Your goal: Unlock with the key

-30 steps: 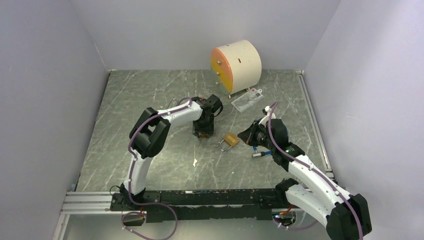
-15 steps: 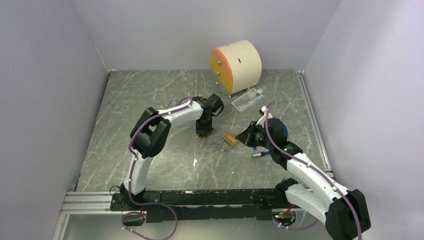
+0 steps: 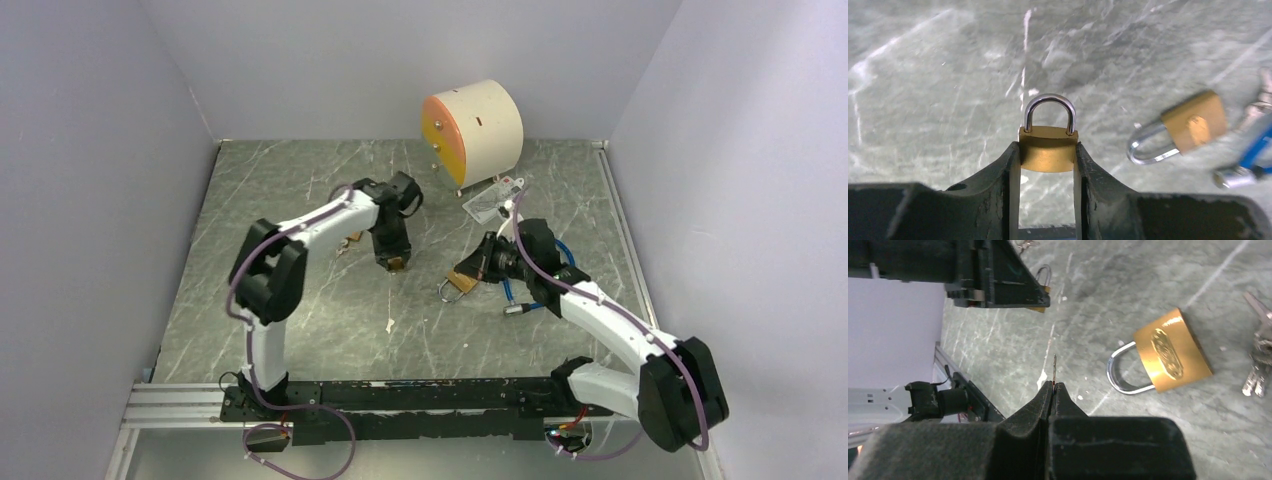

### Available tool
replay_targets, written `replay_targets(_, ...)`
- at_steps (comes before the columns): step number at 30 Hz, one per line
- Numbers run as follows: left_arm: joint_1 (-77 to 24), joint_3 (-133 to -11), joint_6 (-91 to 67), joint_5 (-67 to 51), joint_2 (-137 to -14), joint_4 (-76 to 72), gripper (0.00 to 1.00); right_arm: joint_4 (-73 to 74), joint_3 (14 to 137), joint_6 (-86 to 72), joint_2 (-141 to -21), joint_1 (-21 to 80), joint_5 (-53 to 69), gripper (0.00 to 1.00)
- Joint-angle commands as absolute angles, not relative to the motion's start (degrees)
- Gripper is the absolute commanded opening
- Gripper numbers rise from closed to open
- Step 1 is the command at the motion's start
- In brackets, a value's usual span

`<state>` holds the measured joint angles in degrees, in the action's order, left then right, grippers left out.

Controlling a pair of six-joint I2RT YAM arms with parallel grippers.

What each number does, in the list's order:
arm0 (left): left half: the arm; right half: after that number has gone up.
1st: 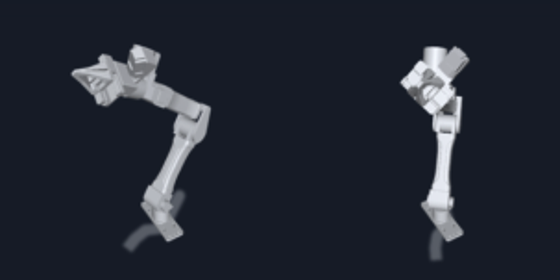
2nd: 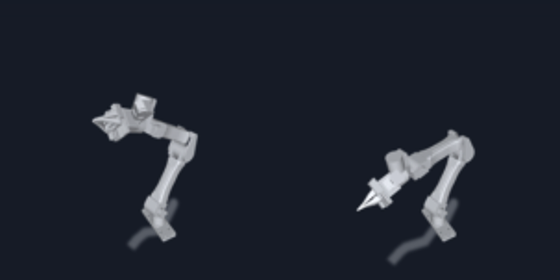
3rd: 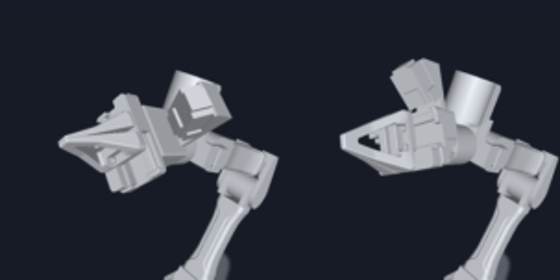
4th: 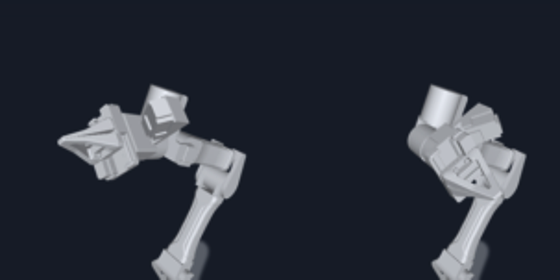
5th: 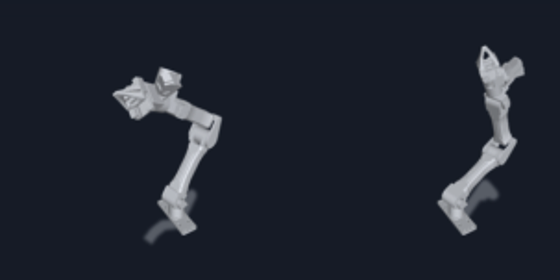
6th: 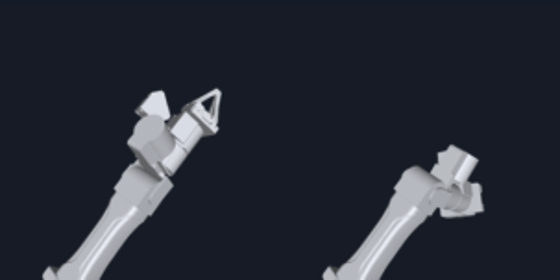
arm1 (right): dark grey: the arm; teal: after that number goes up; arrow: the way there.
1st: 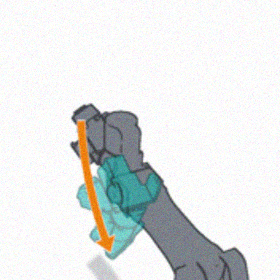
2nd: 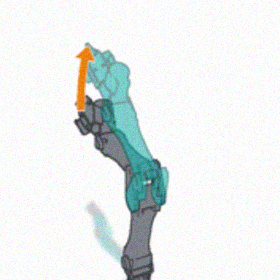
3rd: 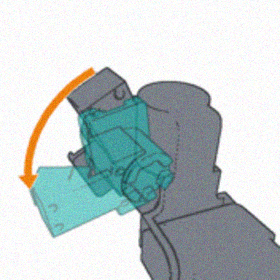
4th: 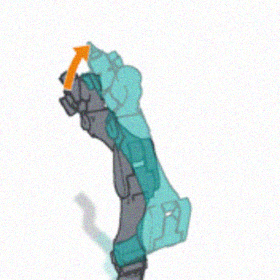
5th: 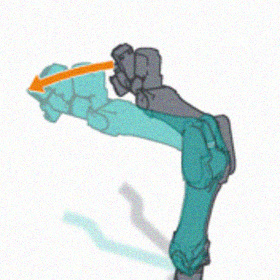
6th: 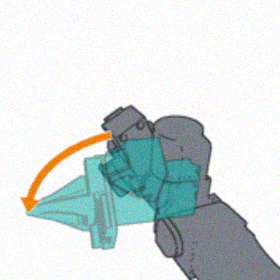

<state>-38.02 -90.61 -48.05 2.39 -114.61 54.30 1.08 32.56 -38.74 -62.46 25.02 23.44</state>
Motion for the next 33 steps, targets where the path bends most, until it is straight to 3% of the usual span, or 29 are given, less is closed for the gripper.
replay_targets(1,-35.20,-86.14,-57.86,-2.86,-103.05,53.55,0.08,-2.14,40.21,-37.01,-66.24,27.30,27.19,0.00)
replay_targets(8,-34.21,-74.61,-72.75,-3.44,-88.61,44.38,0.10,2.64,48.42,-36.09,-72.74,33.03,26.60,0.00)
replay_targets(16,-32.24,-66.62,-83.96,-9.78,-80.40,39.15,0.10,3.88,51.89,-35.45,-77.22,39.01,25.23,0.00)
replay_targets(33,-31.85,-62.31,-87.54,-15.89,-81.25,31.91,0.10,3.64,52.61,-35.86,-79.85,39.66,27.76,0.00)
